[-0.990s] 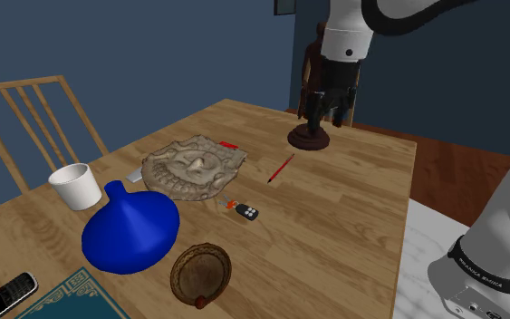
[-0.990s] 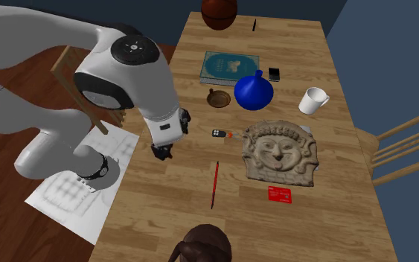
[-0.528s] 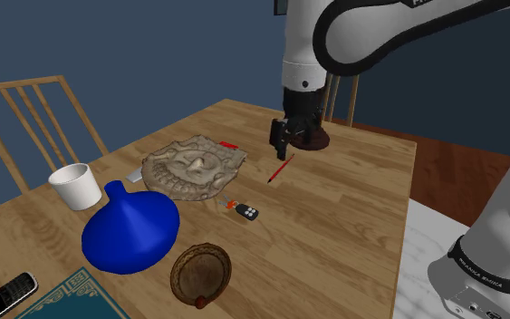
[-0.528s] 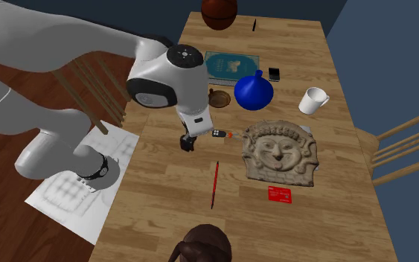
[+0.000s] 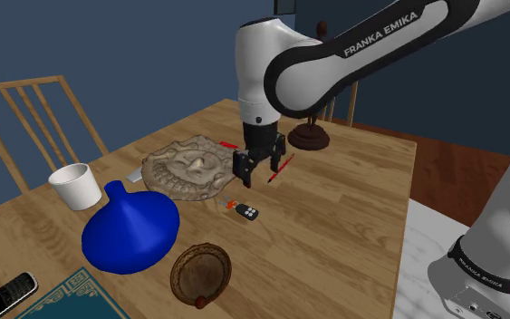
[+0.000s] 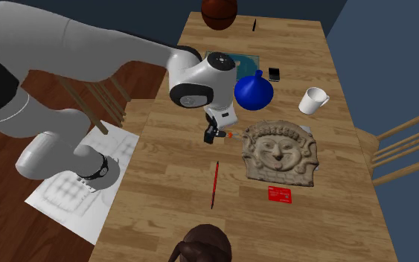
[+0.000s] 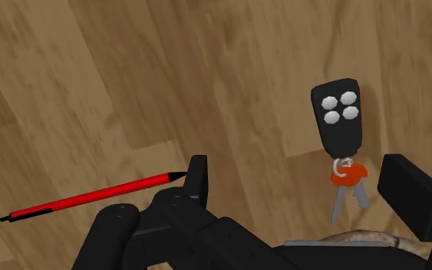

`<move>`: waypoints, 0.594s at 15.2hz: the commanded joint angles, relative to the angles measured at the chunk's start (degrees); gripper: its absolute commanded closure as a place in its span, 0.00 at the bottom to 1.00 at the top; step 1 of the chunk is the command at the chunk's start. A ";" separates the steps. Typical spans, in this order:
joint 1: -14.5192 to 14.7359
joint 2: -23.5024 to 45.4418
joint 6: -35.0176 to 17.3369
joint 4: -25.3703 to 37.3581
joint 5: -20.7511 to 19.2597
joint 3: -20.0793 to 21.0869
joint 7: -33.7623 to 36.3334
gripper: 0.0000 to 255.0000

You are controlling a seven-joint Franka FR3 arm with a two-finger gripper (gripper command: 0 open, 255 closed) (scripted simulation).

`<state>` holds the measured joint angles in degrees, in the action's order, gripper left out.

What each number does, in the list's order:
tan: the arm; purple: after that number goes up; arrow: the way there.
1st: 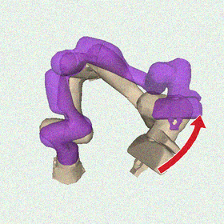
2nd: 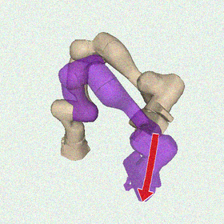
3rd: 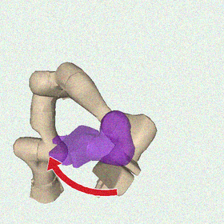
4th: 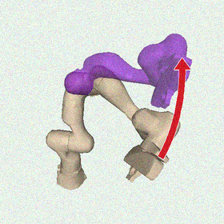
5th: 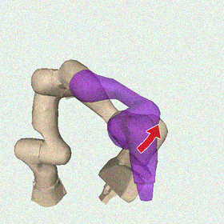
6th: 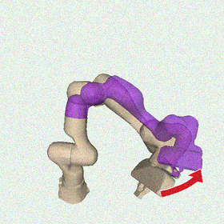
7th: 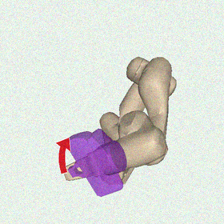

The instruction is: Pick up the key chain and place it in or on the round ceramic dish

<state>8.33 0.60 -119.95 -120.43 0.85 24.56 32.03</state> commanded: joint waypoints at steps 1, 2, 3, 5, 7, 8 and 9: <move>0.97 5.08 -0.45 3.68 -2.59 0.87 2.67 0.00; 1.61 7.43 -0.61 5.35 -3.84 1.11 3.89 0.00; 2.32 9.79 -0.70 7.10 -5.09 1.28 5.06 0.00; 3.66 13.53 -0.68 10.03 -7.00 1.29 6.81 0.00; 3.82 14.20 -2.05 9.26 -7.38 1.11 7.06 0.00; 3.88 14.55 -2.74 8.89 -7.59 1.04 7.20 0.00; 3.94 14.91 -3.41 8.54 -7.80 0.96 7.34 0.00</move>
<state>12.16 14.86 -122.85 -111.98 -6.61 25.63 39.19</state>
